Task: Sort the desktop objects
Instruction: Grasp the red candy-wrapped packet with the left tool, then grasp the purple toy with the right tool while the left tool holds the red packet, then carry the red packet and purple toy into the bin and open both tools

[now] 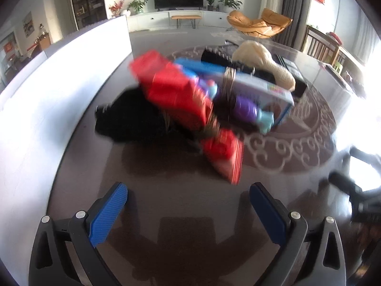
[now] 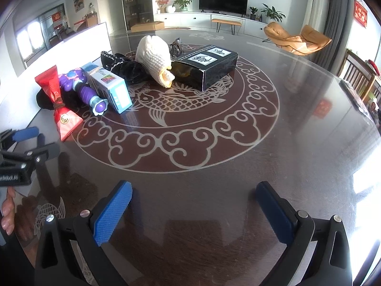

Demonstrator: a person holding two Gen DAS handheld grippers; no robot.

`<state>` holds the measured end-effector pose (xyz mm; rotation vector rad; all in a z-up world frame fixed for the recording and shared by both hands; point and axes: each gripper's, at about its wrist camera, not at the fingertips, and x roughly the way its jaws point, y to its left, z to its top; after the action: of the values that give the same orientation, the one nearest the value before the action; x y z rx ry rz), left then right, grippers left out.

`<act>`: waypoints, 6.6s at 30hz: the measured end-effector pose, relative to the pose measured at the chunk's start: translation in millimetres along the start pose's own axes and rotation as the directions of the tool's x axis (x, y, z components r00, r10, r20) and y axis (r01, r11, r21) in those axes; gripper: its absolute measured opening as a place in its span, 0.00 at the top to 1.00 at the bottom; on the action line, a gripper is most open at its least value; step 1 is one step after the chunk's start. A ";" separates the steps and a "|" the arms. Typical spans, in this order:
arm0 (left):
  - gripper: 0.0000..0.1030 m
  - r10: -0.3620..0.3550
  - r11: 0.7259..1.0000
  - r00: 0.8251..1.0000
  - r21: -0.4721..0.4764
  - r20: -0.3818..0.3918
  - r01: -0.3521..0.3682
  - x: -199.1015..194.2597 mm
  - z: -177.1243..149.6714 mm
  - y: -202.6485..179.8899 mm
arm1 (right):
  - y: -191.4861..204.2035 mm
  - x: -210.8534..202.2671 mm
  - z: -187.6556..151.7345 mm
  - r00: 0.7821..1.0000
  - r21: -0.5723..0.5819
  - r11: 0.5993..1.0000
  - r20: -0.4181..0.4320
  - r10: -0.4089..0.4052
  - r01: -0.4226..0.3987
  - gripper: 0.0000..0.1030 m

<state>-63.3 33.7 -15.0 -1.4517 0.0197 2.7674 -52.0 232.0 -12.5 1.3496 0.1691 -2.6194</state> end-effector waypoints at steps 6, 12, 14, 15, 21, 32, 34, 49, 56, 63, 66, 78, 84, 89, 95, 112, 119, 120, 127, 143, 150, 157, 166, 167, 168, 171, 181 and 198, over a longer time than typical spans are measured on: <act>0.00 0.016 0.987 0.998 -0.164 0.063 -0.005 3.2 38.8 8.8 | 0.6 -0.2 -0.7 1.000 0.000 1.000 0.000 0.000 0.000 0.00; 0.31 -0.069 0.982 0.997 -0.172 0.019 0.071 30.0 41.3 18.9 | 0.7 0.2 -0.9 1.000 0.000 1.000 0.000 0.000 0.000 0.00; 0.51 -0.105 0.986 0.994 -0.125 0.031 0.109 25.0 36.3 21.0 | 0.7 0.3 -0.9 1.000 0.000 1.000 0.001 0.000 0.000 0.00; 0.54 -0.143 0.985 0.990 -0.097 0.019 0.144 21.7 35.2 22.9 | 0.8 0.5 -1.0 1.000 0.000 1.000 0.001 0.000 0.000 0.00; 0.61 -0.293 0.929 0.940 0.179 -0.178 0.323 3.1 20.0 11.5 | 0.9 0.7 -1.1 1.000 0.000 1.000 0.001 -0.001 0.001 0.00; 0.11 -0.059 0.994 0.997 0.085 -0.053 0.063 24.6 20.7 5.1 | 0.5 1.5 -0.4 1.000 0.001 1.000 0.001 -0.002 0.002 0.00; 0.10 -0.035 0.998 0.999 0.052 -0.026 0.036 23.9 16.8 10.8 | 0.4 1.7 -0.3 1.000 0.001 1.000 0.001 -0.002 0.002 0.00; 0.05 0.076 0.991 0.997 -0.114 0.008 -0.075 11.7 -6.3 56.4 | 30.5 -2.7 10.9 0.998 -0.124 0.991 -0.001 0.056 -0.055 0.09; 0.03 0.069 0.992 0.998 -0.109 0.007 -0.068 9.3 -11.8 57.7 | 152.4 -6.3 49.7 0.980 -0.617 0.787 0.152 0.130 -0.009 0.33; 0.03 0.053 0.991 0.998 -0.122 0.014 -0.051 6.6 -15.0 64.2 | 174.8 50.2 102.9 0.991 -0.665 0.745 0.060 0.121 -0.050 0.59; 0.03 0.031 0.995 0.999 -0.096 0.017 -0.029 5.8 -14.6 60.1 | 166.1 57.1 116.1 0.992 -0.626 0.775 0.016 0.124 -0.087 0.77; 0.14 -0.059 0.996 0.998 0.073 0.029 0.057 -0.8 -12.1 32.5 | 65.5 25.6 77.2 0.947 -0.251 0.913 -0.079 0.311 -0.321 0.77; 0.14 -0.219 0.936 0.976 0.283 -0.002 0.210 -11.5 -19.7 -18.4 | -1.3 -25.7 12.1 0.956 -0.070 0.954 -0.057 0.289 -0.293 0.71; 0.01 -0.174 0.958 0.985 0.229 -0.012 0.172 -7.8 -14.4 -9.4 | -22.2 -36.2 -1.4 0.983 -0.098 0.978 -0.015 0.182 -0.182 0.08; 0.00 -0.143 0.968 0.990 0.208 -0.009 0.142 -4.9 -18.0 0.9 | 1.2 -12.1 2.3 0.987 -0.208 0.965 -0.015 0.159 -0.158 0.02; 0.00 -0.150 0.965 0.989 0.215 -0.014 0.150 -2.2 -15.9 -0.4 | 3.3 -10.2 1.3 0.986 -0.216 0.963 -0.011 0.165 -0.164 0.00; 0.00 -0.155 0.961 0.988 0.226 -0.022 0.156 -7.6 -21.9 -2.7 | 4.3 -9.0 2.4 0.986 -0.217 0.963 -0.012 0.165 -0.163 0.00; 0.00 -0.159 0.959 0.987 0.234 -0.026 0.161 -8.7 -23.3 -3.6 | 4.3 -8.9 2.6 0.986 -0.217 0.963 -0.012 0.164 -0.163 0.00; 0.00 -0.205 0.910 0.972 0.344 -0.116 0.233 -14.1 -25.0 -18.7 | 3.8 -9.1 3.4 0.986 -0.217 0.962 -0.013 0.164 -0.163 0.00; 0.83 -0.260 0.951 0.965 0.185 0.036 0.249 -66.8 -45.5 -4.0 | -15.5 -42.2 -19.9 0.972 0.027 0.973 -0.040 0.231 -0.230 0.79; 0.83 -0.299 0.952 0.944 0.120 0.142 0.283 -97.0 -49.6 16.6 | -22.9 -72.4 -40.2 0.949 0.214 0.925 0.039 0.312 -0.313 0.79; 0.84 -0.360 0.932 0.903 0.046 0.235 0.360 -115.5 -48.3 43.9 | -12.0 -94.9 -21.9 0.949 0.179 0.933 0.083 0.303 -0.313 0.79; 0.84 -0.330 0.906 0.865 -0.130 0.378 0.402 -178.0 -40.1 123.6 | 48.3 -99.6 5.8 0.920 0.057 0.919 0.082 0.384 -0.389 0.79; 0.84 -0.308 0.902 0.864 -0.166 0.399 0.398 -186.5 -34.0 145.6 | 57.7 -99.0 14.0 0.913 0.040 0.914 0.083 0.400 -0.404 0.79; 0.84 -0.288 0.900 0.864 -0.192 0.413 0.392 -192.0 -29.9 161.7 | 69.4 -99.7 25.2 0.903 0.015 0.906 0.089 0.420 -0.423 0.79; 0.84 -0.179 0.912 0.893 -0.271 0.414 0.308 -200.2 -14.7 214.6 | 120.7 -107.2 71.6 0.865 -0.084 0.872 0.113 0.489 -0.482 0.79; 0.80 -0.012 0.897 0.994 -0.437 0.106 0.058 -118.6 5.4 301.9 | 335.1 -70.8 186.8 0.790 -0.324 0.756 0.040 0.611 -0.568 0.78; 0.25 0.009 0.944 0.982 -0.327 0.186 0.053 -125.3 -7.7 239.4 | 219.5 -40.6 124.2 0.887 -0.229 0.889 0.156 0.435 -0.396 0.13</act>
<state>9.4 -207.0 84.6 -1.2248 -0.4840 2.9821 -79.2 -0.7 89.3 0.9236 0.0839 -2.2860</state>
